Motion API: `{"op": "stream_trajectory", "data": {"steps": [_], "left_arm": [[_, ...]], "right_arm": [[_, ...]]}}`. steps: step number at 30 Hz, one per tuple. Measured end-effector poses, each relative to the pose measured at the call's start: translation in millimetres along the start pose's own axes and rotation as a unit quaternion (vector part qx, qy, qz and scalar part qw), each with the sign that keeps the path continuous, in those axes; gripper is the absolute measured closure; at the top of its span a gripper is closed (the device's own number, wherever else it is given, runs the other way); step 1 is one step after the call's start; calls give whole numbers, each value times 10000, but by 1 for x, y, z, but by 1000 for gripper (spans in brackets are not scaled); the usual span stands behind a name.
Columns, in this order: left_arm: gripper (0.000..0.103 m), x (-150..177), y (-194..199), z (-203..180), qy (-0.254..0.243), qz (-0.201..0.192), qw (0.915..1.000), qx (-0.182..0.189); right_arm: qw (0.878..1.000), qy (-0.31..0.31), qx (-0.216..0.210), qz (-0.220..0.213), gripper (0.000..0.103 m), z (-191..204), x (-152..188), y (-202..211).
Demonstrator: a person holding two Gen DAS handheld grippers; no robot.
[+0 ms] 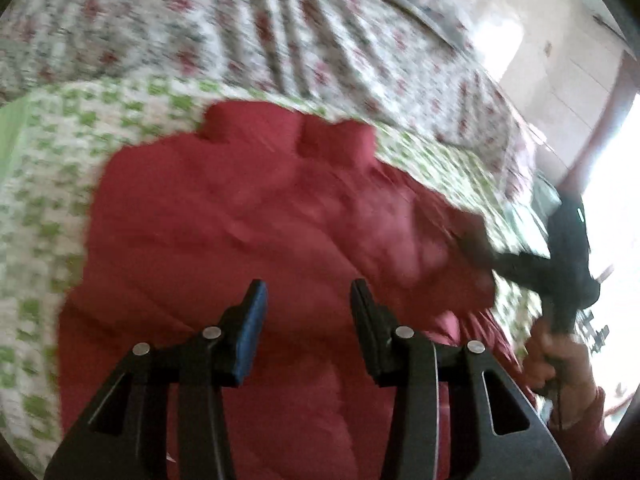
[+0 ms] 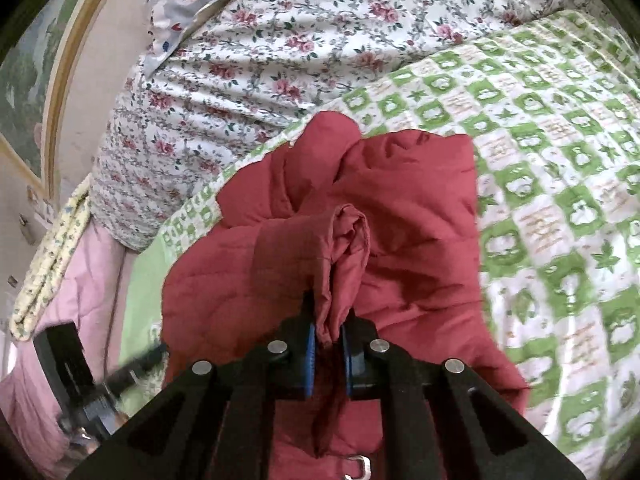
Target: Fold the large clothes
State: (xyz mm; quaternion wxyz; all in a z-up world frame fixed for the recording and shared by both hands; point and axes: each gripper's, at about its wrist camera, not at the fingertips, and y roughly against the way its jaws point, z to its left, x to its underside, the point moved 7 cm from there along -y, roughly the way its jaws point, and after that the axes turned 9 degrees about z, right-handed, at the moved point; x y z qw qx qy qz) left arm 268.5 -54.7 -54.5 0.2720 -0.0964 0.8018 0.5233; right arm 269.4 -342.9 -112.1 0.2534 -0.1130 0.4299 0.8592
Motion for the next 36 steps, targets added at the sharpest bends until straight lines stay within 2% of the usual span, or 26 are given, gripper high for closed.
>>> {"op": "stream_trajectory", "data": {"steps": [4,7,8,11,12,14,16,18,19,21,24,26,32,34,36], "left_arm": [[62,-20,0,27,154,-97,9996,-204],[62,-27,-18,45,183,38,9990,-410],[62,-28,-27,53,229,137,9985,-481],[62,-21,-48,69,327,408,9973,-518],[62,-18,-54,72,311,446,9971,-530],[62,-13,-59,72,193,449,9970,-605],[62,-10,-59,69,109,425,9968,-675],[62,-8,-60,69,63,417,9965,-728],[62,-8,-61,69,60,420,9963,-743],[62,-8,-62,69,52,429,9961,-764],[62,-8,-60,68,32,488,9957,-788],[62,-8,-55,67,22,562,9950,-826],[62,-19,-23,51,-300,261,9949,-931],[62,-21,-31,59,-265,395,9918,-1190],[62,-15,-47,72,-141,672,9896,-1266]], "right_arm": [[9999,33,128,84,94,-4,3,-8],[9993,126,342,115,93,-4,3,-14],[9987,191,453,154,90,-4,3,-17],[9961,343,795,156,75,-2,4,-15],[9947,375,949,98,70,-1,4,-10],[9908,509,1248,-150,68,5,3,5],[9819,819,1595,-612,68,24,1,27],[9779,1078,1609,-789,63,43,1,34],[9771,1273,1520,-768,61,56,3,32],[9779,1573,1304,-451,57,75,10,12],[9737,1731,1480,92,57,76,17,-26],[9728,1620,1606,411,57,60,21,-52],[9744,1537,1588,423,57,44,20,-71],[9735,1576,1603,428,57,44,21,-71],[9741,1585,1553,437,57,46,24,-68]]}}
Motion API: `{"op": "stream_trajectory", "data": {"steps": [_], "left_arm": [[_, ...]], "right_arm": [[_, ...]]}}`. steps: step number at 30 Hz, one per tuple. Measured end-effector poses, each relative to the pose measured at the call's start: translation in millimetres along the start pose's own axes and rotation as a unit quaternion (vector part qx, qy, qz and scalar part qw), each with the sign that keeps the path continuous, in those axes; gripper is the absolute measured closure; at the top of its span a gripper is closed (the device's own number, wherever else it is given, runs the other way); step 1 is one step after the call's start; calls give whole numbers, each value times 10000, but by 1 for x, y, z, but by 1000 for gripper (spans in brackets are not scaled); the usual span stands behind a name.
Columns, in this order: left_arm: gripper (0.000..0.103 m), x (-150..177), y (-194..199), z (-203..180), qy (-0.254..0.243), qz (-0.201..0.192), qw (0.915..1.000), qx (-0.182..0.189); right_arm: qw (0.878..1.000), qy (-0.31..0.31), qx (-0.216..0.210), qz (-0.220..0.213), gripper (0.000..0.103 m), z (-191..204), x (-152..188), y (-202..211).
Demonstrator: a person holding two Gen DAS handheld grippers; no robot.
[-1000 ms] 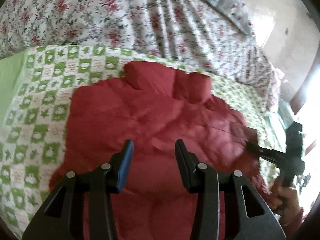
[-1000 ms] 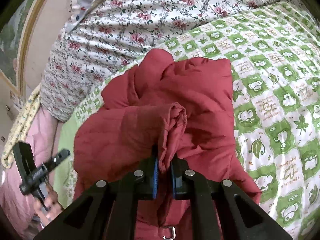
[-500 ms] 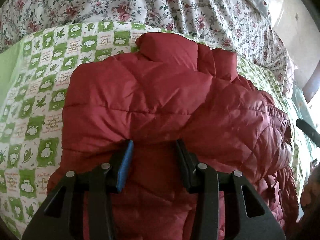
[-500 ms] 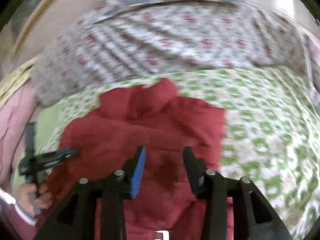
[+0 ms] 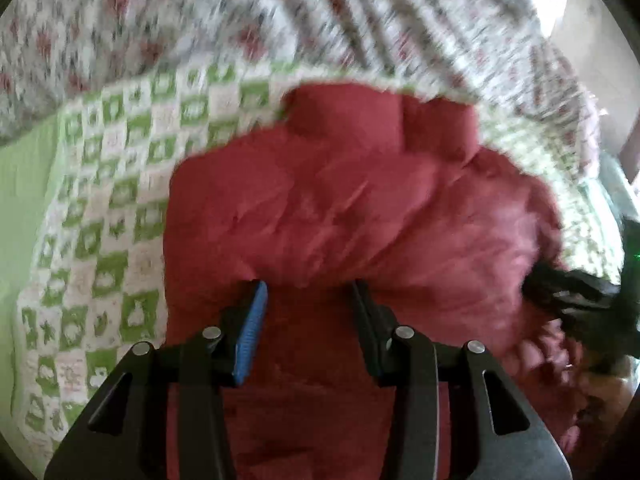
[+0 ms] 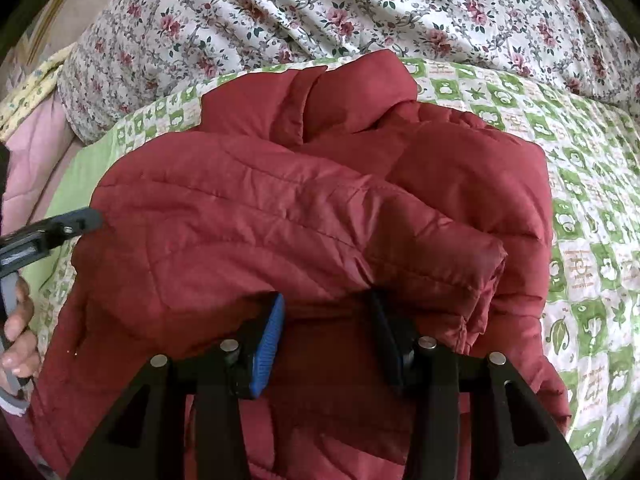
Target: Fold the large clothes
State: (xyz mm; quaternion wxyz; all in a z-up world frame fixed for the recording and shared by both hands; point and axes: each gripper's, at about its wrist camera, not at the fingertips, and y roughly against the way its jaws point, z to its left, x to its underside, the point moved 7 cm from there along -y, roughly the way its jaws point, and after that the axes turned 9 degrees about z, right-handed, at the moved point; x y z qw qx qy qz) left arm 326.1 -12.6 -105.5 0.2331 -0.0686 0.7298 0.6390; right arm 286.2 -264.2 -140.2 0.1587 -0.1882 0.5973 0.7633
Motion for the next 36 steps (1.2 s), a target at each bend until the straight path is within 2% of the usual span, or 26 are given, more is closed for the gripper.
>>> {"op": "stream_trajectory", "data": {"steps": [7,11,17,27,36], "left_arm": [[62,10,-14,9,53,-41,9999,79],[62,10,-15,9,7,-67,9999,130],[62,13,-16,10,69,-76,9997,243],[62,10,-20,10,160,22,9998,113],[61,10,-14,12,171,172,9997,40]], "right_arm": [[9997,-4,80,-236,57,10,-3,23],[9998,-182,33,-43,58,-4,2,4],[9993,-317,-192,-17,59,-11,3,-3],[9992,-328,-209,22,59,-10,1,-5],[9963,-659,-534,-123,54,-11,17,43]]}}
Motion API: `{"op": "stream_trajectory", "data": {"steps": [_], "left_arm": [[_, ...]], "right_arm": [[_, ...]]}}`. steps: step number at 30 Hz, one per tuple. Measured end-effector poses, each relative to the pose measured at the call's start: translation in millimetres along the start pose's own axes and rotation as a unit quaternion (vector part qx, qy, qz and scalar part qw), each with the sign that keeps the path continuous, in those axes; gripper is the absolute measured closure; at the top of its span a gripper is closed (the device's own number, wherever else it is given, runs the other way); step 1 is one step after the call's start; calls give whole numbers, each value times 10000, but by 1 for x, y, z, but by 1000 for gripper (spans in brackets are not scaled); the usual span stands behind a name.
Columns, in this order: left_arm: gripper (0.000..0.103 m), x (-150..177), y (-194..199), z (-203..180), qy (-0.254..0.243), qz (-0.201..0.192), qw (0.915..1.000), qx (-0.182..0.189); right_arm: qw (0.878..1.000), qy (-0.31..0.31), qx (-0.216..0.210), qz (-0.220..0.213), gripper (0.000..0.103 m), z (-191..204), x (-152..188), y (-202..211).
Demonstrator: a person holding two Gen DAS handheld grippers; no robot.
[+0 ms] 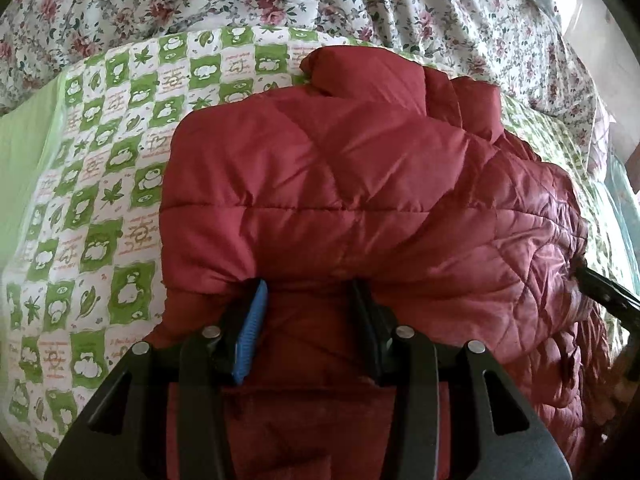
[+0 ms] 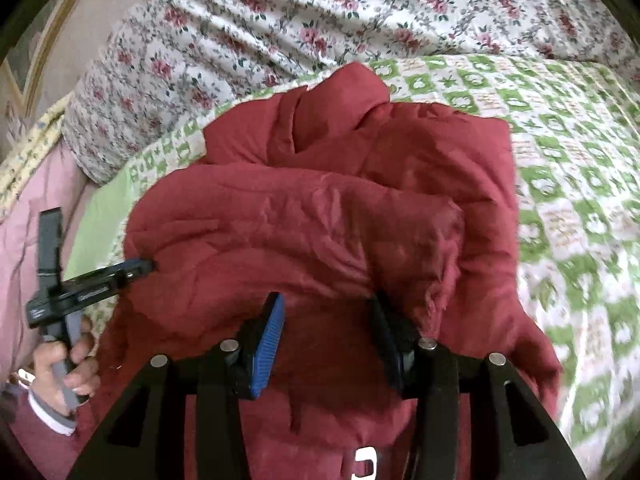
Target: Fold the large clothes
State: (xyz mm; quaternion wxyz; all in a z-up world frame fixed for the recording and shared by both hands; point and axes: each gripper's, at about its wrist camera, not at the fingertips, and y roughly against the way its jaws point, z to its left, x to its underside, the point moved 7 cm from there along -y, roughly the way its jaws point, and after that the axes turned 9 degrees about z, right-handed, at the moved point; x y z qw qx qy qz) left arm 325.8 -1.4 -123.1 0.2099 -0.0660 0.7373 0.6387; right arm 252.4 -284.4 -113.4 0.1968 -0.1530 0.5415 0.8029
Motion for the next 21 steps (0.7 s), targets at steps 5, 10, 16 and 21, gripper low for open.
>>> {"op": "stream_trajectory", "data": {"steps": [5,10,16,21], "left_arm": [[47,10,23,-3,65,-154,9998,97],[45,31,39,2,216,-149,9993,252],[45,62,57,11,389,-107,9985,380],[45,92,78,18,492,-105,9977,458]], "right_arm": [[9999,31,-77,-88,44,0,23,34],[9999,-83,-131,-24,41,-7,46,53],[9999,-104,-105,64,38,-10,71,66],[9999,-94,-56,109,35,-11,89,78]]}}
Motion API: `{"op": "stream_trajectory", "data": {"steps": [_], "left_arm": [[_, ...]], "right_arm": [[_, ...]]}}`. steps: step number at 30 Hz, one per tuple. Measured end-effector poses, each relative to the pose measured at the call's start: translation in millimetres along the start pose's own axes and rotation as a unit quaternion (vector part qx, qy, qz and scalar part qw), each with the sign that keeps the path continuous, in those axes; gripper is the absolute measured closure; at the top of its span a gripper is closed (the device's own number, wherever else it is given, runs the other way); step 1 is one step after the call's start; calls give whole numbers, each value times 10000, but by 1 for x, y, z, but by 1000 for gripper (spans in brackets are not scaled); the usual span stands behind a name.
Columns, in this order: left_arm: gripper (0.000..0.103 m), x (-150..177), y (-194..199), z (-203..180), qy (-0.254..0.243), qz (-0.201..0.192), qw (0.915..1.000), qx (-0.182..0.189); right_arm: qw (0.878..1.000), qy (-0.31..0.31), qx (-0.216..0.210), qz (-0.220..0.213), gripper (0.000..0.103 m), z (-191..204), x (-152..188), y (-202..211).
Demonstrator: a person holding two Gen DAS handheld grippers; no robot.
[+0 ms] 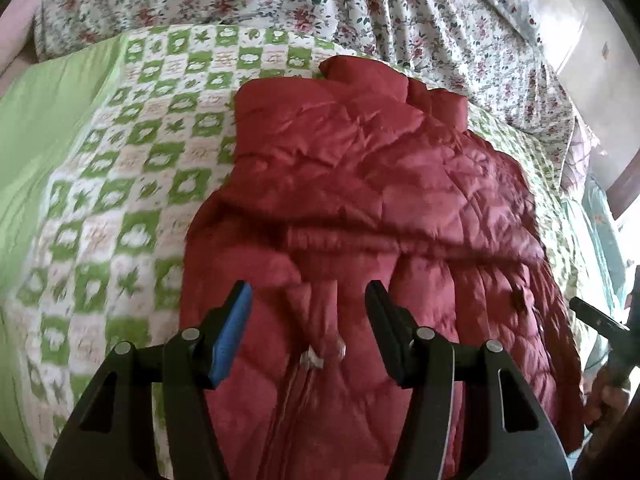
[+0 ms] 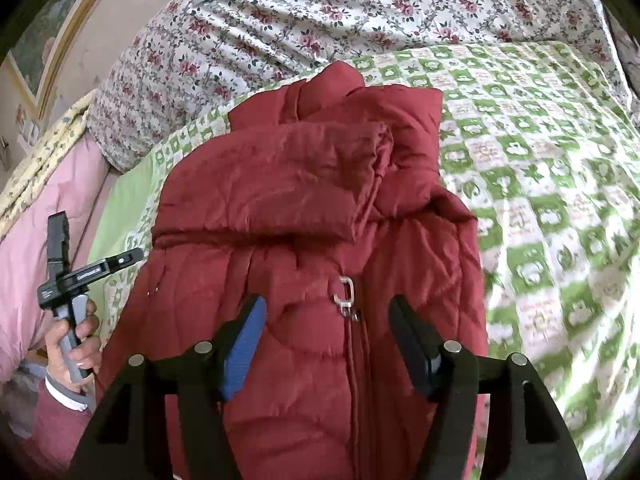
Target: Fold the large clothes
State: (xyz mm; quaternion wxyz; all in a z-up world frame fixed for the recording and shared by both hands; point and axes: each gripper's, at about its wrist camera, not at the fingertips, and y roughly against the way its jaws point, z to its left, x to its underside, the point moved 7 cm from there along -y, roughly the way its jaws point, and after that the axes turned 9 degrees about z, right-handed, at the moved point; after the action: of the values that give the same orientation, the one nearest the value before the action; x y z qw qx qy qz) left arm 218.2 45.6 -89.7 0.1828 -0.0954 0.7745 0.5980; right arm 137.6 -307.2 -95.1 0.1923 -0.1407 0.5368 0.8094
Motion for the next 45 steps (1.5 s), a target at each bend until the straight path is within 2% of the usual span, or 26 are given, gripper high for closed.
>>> {"op": "stream_trajectory", "data": {"steps": [7,14,16,20,28,31,33,36,38,42,45], "left_arm": [[45,44,21,17,323,90,9994,85],[45,84,32,36,474,192,9986,-106],[38,94,36,41,528,216,9983,-117],[36,109,43,48,562,226,9981,-114],[36,130,42,52,608,360,9975,-50],[36,136,42,52,587,379,9976,-4],[36,141,42,54,582,425,9974,3],[36,147,42,56,590,468,9972,42],[36,151,42,57,594,506,9969,60],[28,160,41,59,581,536,9968,81],[27,165,42,60,550,523,9971,92]], "right_arm": [[9998,-59,170,-118,30,-5,23,18],[9984,-219,516,-85,16,-19,50,28],[9973,-213,704,-63,15,-22,57,31],[9944,-142,1042,96,13,-24,75,34],[9958,-261,658,578,14,-22,115,21],[9959,-230,576,654,23,-21,126,21],[9960,-158,566,675,40,-21,132,27],[9960,-125,507,726,59,-23,140,37],[9961,-105,468,737,66,-23,143,40],[9966,-76,422,706,70,-20,149,44],[9969,-85,403,672,70,-19,149,44]]}}
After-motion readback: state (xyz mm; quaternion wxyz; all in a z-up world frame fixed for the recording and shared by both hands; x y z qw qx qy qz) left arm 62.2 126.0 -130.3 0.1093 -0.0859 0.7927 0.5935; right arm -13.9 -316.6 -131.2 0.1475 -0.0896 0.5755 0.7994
